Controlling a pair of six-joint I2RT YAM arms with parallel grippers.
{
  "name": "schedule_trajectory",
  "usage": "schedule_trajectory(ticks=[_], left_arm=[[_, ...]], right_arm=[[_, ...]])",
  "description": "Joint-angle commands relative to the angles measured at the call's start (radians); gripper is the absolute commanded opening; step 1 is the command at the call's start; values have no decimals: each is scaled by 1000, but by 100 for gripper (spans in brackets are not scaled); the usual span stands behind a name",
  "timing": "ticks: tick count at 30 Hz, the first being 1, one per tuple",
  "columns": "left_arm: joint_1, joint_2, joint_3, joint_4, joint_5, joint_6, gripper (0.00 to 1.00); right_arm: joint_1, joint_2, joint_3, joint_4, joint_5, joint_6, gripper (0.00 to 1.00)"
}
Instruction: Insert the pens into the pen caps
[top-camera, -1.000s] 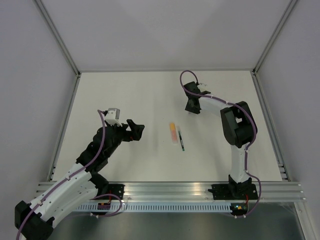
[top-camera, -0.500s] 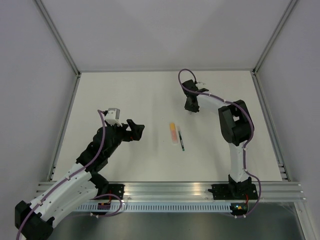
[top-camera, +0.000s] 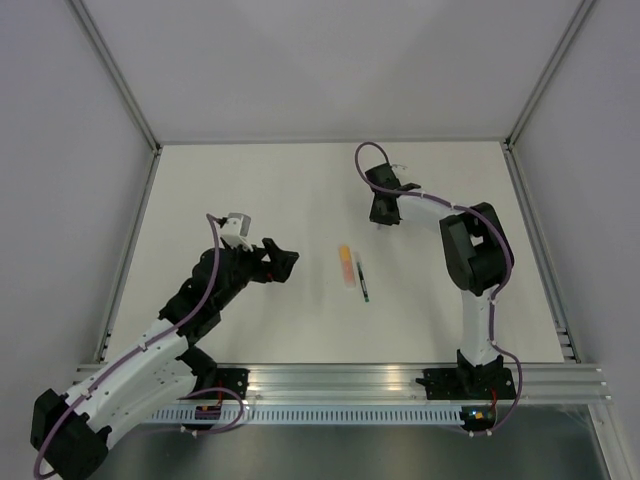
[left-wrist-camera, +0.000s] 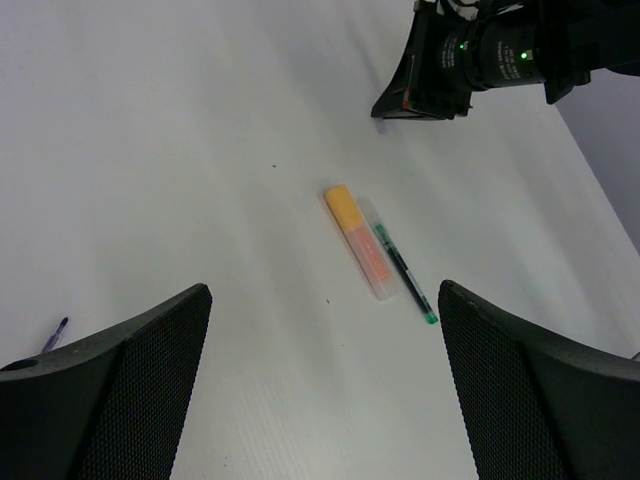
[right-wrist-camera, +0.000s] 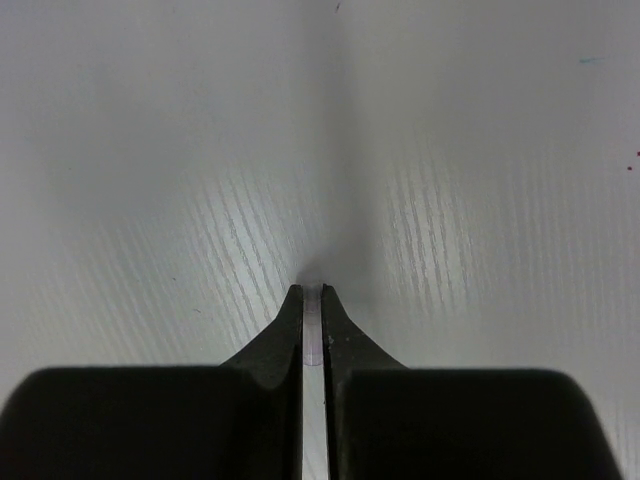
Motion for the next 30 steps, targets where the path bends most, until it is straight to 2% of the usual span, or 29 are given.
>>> schedule_trajectory(ticks=[1, 4, 5, 9, 11, 14, 15, 17, 19, 22, 26, 28, 30], left_arm=[[1, 67, 60, 8, 23, 18, 98], [1, 174, 130, -36, 29, 30, 97], [2, 214, 202, -64, 28, 39, 96], [4, 430, 466, -376, -37, 175, 96], [11, 533, 591, -476, -83, 228, 96], [18, 634, 704, -641, -139, 335, 93], [21, 656, 716, -717, -200, 378, 92], [74, 697, 726, -777, -196, 401, 86], [158, 699, 685, -813, -91, 426, 85], [250, 684, 605, -830, -20, 502, 85], [288, 621, 537, -781, -12, 535, 82], [292, 636, 532, -782, -55, 550, 77], [292, 677, 526, -794, -87, 576, 77]], right_arm=[[-16, 31, -84, -29, -68, -74, 0], [-17, 17, -101, -6, -115, -94, 0], [-17, 6, -109, -1, -122, -96, 0], [-17, -102, -191, 66, -177, -107, 0], [-17, -202, -260, 103, -239, -110, 0], [-17, -337, -381, 207, -355, -73, 0], [-17, -387, -423, 239, -389, -59, 0], [-17, -431, -463, 282, -395, -41, 0], [-17, -488, -521, 315, -432, -4, 0], [-17, -541, -576, 384, -477, 33, 0], [-17, -590, -603, 445, -510, 70, 0], [-17, -612, -607, 451, -520, 71, 0], [-17, -632, -619, 464, -523, 77, 0]])
